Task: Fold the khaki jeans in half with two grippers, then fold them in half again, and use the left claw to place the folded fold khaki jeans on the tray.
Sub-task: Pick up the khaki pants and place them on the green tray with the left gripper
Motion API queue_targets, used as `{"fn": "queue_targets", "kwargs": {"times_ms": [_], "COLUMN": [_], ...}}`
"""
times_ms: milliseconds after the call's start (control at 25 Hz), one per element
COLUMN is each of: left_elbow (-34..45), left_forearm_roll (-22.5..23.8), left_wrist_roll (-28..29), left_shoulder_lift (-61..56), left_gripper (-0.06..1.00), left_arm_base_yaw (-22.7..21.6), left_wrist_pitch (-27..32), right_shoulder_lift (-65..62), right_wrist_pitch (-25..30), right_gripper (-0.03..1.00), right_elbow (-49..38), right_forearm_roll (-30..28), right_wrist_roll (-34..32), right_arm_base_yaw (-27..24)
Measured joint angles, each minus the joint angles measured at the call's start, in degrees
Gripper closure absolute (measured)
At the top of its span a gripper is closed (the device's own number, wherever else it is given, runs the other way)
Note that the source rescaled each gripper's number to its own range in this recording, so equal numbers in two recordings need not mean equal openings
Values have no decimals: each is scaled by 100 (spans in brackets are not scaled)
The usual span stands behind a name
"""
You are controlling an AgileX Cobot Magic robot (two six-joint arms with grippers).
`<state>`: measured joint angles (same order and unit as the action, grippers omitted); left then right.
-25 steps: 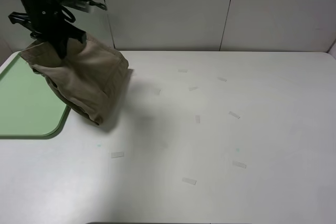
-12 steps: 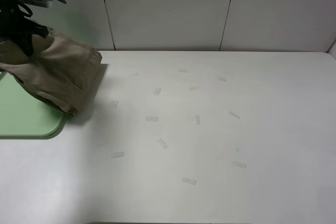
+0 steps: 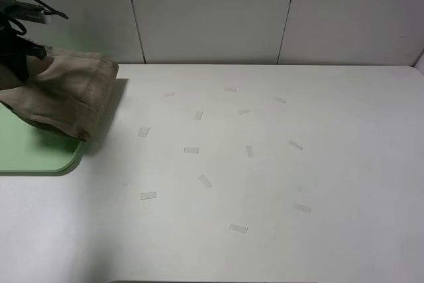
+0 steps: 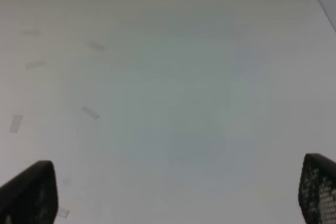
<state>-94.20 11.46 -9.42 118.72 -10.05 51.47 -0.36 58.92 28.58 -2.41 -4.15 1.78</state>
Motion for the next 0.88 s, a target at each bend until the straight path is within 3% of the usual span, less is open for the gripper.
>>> {"fn": "queue_targets", "kwargs": {"times_ms": [600, 640, 720, 760, 880], "left_elbow": [0, 0, 0, 0, 0], "left_forearm_roll": [24, 24, 24, 8, -91], "left_wrist_roll": [-49, -49, -23, -30, -72], "left_shoulder_lift": [100, 100, 100, 100, 100], "left_gripper": [75, 67, 29, 16, 0], "left_arm_base_yaw": [-283, -283, -317, -340, -358], "left_wrist_pitch": [-206, -218, -283, -295, -295], "right_shoulder_lift": [-4, -4, -4, -4, -4], "right_wrist_pitch": [0, 0, 0, 0, 0], "right_gripper": [-3, -3, -3, -3, -3], "right_elbow": [0, 0, 0, 0, 0], "right_forearm_roll": [88, 88, 88, 88, 88], "right_wrist_roll": [0, 0, 0, 0, 0], "right_arm_base_yaw": [0, 0, 0, 0, 0]}}
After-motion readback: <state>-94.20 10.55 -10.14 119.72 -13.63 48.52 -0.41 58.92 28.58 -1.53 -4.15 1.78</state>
